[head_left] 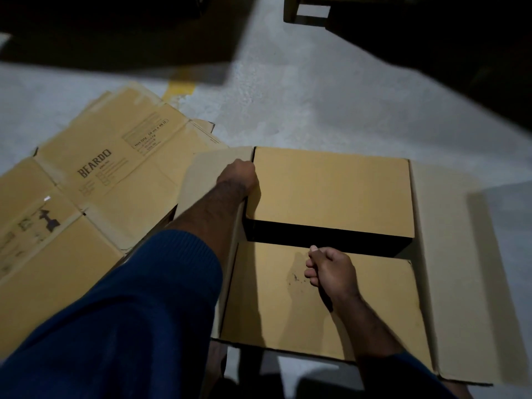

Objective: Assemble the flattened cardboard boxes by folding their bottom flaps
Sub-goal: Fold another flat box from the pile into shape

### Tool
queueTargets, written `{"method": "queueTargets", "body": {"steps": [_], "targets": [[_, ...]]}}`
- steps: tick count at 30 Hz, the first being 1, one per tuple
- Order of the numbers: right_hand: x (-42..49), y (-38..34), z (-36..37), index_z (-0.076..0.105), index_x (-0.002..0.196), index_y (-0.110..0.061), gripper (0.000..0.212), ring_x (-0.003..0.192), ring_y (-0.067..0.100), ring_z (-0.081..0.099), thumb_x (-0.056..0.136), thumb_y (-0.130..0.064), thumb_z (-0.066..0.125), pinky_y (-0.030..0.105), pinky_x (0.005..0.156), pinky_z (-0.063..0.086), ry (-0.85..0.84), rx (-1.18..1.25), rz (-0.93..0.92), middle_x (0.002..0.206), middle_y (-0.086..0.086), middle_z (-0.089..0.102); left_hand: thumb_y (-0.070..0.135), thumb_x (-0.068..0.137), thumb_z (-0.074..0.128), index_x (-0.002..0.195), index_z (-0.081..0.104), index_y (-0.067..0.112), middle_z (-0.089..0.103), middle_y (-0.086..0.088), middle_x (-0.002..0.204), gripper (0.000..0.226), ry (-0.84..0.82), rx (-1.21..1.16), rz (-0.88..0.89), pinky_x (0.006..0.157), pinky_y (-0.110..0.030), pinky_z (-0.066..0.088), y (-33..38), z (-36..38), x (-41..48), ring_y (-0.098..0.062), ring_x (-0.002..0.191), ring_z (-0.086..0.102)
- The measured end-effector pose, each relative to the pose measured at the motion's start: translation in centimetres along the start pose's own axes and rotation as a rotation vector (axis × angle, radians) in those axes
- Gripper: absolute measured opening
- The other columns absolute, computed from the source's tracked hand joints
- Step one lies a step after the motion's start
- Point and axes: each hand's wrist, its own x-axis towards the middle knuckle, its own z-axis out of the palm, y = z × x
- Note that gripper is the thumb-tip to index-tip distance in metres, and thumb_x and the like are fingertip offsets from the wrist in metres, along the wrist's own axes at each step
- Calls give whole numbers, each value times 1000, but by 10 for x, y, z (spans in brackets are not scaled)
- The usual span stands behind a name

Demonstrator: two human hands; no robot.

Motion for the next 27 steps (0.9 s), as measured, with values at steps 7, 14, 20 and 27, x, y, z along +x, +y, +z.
{"method": "queueTargets", "body": {"steps": [7, 14, 20, 27], "targets": [[7, -33, -8, 67, 125, -19, 29, 106, 23, 62, 100, -32, 62, 32, 89, 49, -56, -739, -319, 124, 4, 60, 31, 99, 50, 113, 64, 8, 64, -18, 112, 30, 141, -257, -100, 75, -37, 46, 5, -4, -42, -40, 102, 63], [-20, -75, -27, 65, 124, -28, 35, 116, 28, 57, 93, -42, 54, 42, 94, 55, -202, -1154, -253, 120, 2, 66, 28, 91, 56, 97, 64, 11, 65, -15, 107, 20, -73, -255, 121, 79, -38, 52, 30, -15, -113, -35, 99, 62], [-78, -126, -56, 68, 71, -21, 29, 78, 22, 67, 95, -38, 63, 35, 68, 57, -227, -1095, -369, 81, -1, 71, 31, 93, 61, 91, 68, 6, 68, -13, 98, 26, -191, -267, 121, 69, -31, 47, 31, -55, -177, -29, 89, 63], [-156, -125, -101, 77, 95, -5, 22, 61, 17, 58, 98, -26, 69, 23, 52, 43, -602, -871, 27, 84, 6, 74, 23, 104, 55, 109, 67, -3, 67, -8, 83, 29, -398, -368, 38, 33, -18, 39, 20, -84, -285, -13, 56, 57]]}}
